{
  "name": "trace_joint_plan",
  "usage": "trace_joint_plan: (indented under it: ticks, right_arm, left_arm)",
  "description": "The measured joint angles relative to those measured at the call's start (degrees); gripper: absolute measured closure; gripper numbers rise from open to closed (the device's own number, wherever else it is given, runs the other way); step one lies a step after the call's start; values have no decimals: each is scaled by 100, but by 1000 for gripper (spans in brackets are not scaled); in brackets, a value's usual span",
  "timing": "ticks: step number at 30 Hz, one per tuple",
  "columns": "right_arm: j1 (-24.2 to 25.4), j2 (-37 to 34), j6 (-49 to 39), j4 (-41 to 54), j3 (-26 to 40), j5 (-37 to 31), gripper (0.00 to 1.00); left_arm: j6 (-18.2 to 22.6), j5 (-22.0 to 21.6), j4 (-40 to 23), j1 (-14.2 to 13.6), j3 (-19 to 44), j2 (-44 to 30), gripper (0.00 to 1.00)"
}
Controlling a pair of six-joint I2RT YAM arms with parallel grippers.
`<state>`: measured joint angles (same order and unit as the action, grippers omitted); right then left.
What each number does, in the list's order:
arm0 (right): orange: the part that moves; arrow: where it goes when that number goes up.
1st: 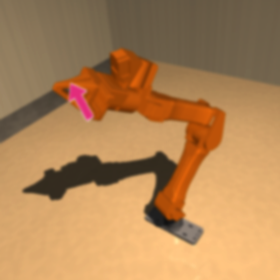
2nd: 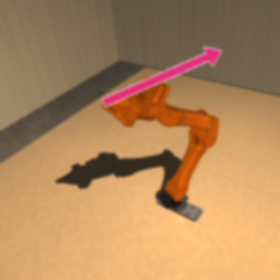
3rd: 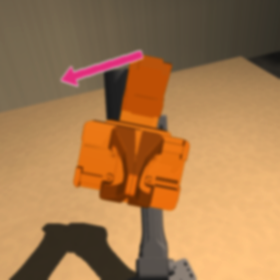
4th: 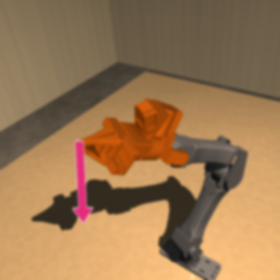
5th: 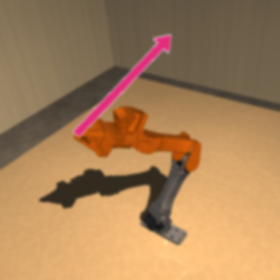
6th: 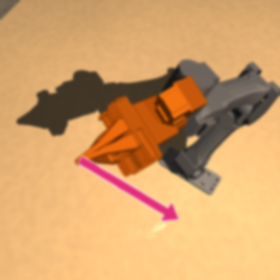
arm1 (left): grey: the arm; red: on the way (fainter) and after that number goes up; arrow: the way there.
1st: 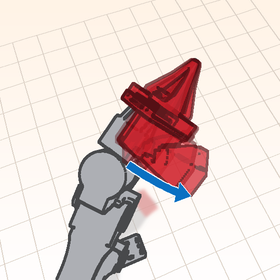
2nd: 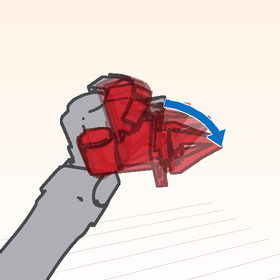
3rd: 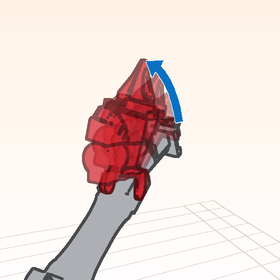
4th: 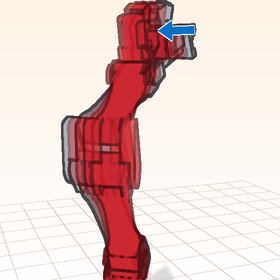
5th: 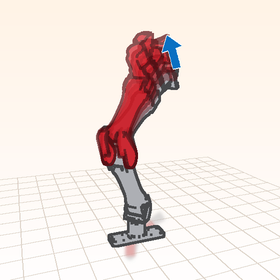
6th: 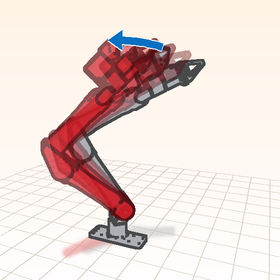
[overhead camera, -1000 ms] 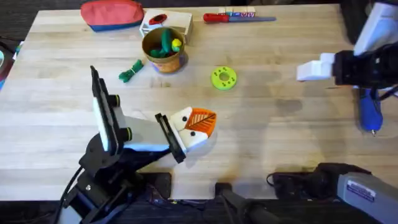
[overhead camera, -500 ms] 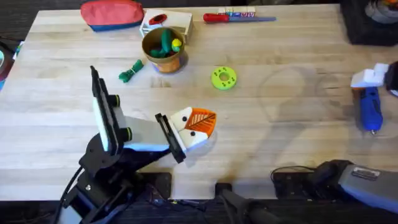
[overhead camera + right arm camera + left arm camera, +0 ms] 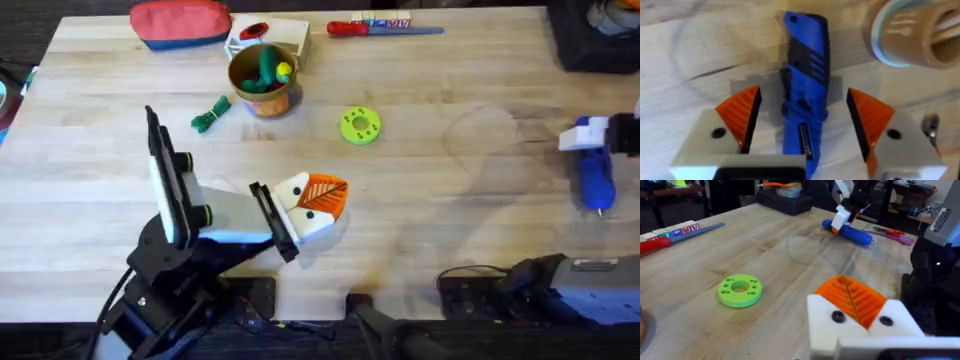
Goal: Pick up the gripper from the table and insert it into the empty holder that is missing its gripper. Then pick up a screw, insert it into the mounting hole, and use the screwdriver to tighten it. Finally, clean up the table by picking up the vegetable and placing it into the bucket.
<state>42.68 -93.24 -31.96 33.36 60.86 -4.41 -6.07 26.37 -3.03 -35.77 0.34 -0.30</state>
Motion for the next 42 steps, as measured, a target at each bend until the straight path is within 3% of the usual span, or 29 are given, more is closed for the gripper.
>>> trace_joint_plan:
  ticks: [5,12,18,23,31,42]
  right_arm:
    - [0,-480,-1,-242,15,209,10]
    - [104,-627,57,-513,79,601,17]
    - [256,-713,173,-450,105,893,84]
    - [291,-740,214,-518,111,1006,232]
    - [291,-756,240,-583,114,1014,240]
    - [299,-777,280,-705,118,996,639]
  left_arm:
    - [0,0,0,0,0,-1,995]
    - [0,0,0,0,0,1,995]
    - [0,0,1,0,0,-1,995]
    - [0,0,0,0,0,-1,995]
    - [0,-2,0,0,0,-1,995]
    - [0,0,0,0,0,0,995]
